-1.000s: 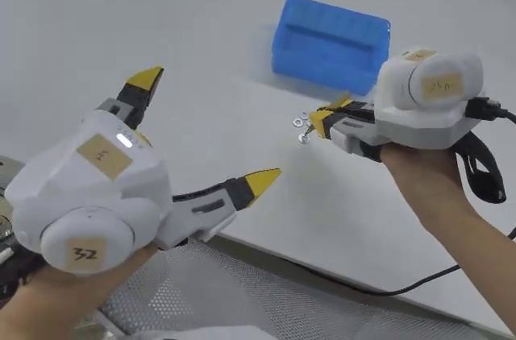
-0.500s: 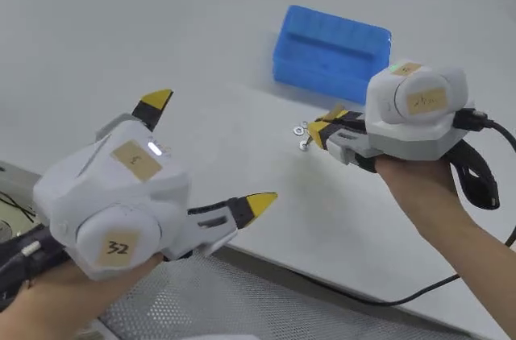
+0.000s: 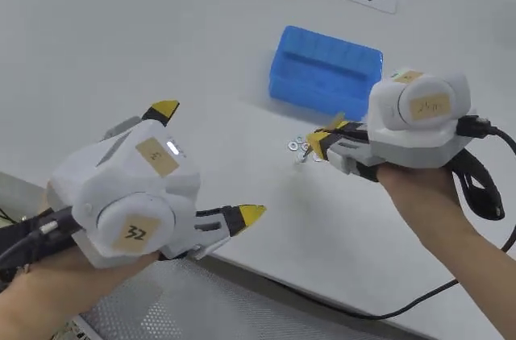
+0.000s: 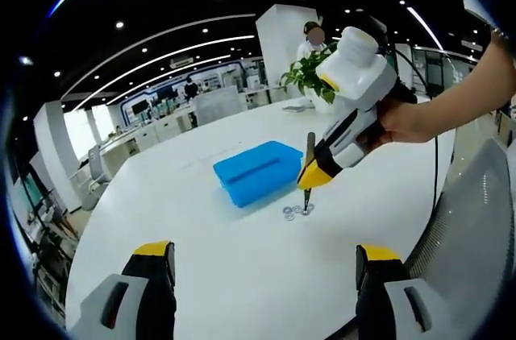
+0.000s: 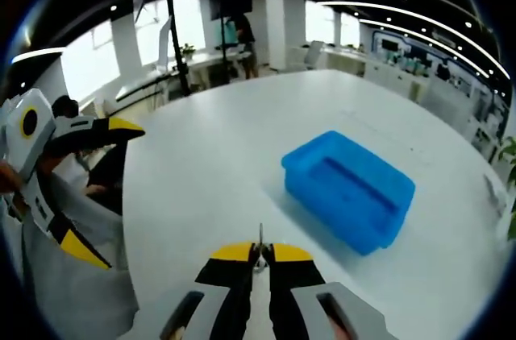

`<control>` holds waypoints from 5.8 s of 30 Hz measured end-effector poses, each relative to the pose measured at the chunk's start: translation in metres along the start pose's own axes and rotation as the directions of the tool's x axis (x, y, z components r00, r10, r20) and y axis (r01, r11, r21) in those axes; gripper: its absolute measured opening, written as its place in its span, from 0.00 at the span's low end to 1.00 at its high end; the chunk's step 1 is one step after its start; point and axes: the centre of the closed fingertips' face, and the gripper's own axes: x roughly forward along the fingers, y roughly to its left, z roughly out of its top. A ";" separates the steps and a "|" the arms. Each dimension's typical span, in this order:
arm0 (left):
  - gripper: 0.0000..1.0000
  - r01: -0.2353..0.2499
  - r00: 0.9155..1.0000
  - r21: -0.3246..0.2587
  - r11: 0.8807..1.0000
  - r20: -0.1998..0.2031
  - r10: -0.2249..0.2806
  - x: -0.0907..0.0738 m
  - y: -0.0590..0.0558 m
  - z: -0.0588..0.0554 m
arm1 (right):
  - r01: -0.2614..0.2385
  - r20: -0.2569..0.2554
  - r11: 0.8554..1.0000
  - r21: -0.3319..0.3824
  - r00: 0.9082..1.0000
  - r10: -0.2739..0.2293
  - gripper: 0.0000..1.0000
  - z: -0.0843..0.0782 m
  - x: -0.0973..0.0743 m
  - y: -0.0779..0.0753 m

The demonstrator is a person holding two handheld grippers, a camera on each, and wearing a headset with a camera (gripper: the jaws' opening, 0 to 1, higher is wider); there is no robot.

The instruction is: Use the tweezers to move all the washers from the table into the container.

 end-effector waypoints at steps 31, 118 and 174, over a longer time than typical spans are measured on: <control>0.95 -0.030 0.990 -0.105 0.994 0.132 0.044 -0.008 0.007 0.018 | 0.069 0.176 0.998 0.006 0.982 -0.069 0.03 0.104 0.028 -0.054; 0.93 -0.039 0.994 0.000 0.999 0.102 0.039 -0.004 -0.002 0.014 | 0.000 0.000 0.998 0.065 1.000 0.000 0.03 -0.001 0.040 -0.017; 0.91 -0.084 0.994 0.045 0.995 0.079 0.080 -0.004 0.004 0.011 | 0.022 0.016 0.997 0.072 1.000 -0.023 0.04 0.011 0.051 -0.022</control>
